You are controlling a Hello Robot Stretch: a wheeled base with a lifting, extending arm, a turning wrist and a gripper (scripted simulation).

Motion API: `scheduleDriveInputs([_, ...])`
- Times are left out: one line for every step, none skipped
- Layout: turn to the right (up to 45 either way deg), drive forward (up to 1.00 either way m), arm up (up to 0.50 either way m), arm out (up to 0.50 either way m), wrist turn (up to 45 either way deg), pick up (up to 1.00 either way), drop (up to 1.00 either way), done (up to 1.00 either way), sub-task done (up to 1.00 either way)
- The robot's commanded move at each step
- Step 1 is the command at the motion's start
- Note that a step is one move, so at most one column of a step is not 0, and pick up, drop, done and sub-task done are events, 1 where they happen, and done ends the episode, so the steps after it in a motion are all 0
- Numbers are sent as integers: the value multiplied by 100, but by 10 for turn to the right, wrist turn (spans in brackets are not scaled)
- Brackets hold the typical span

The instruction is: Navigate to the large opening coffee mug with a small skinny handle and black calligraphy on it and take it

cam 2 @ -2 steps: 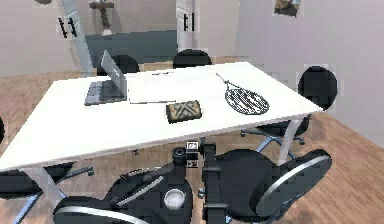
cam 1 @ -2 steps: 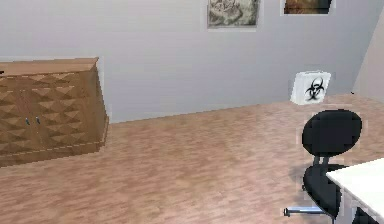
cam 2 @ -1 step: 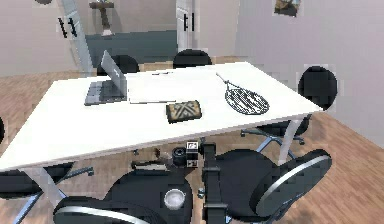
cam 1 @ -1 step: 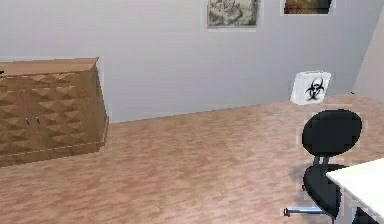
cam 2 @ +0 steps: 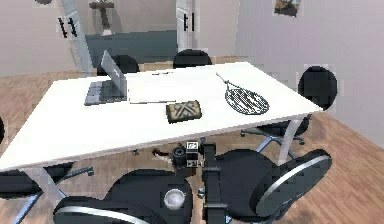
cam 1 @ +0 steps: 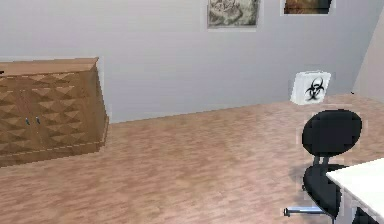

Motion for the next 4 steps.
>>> scheduleDriveInputs([0,0,-40,0,0,0,0,0,0])
scheduleDriveInputs([0,0,0,0,0,100,0,0,0])
scheduleDriveInputs([0,0,10,0,0,0,0,0,0])
scheduleDriveInputs([0,0,0,0,0,0,0,100,0])
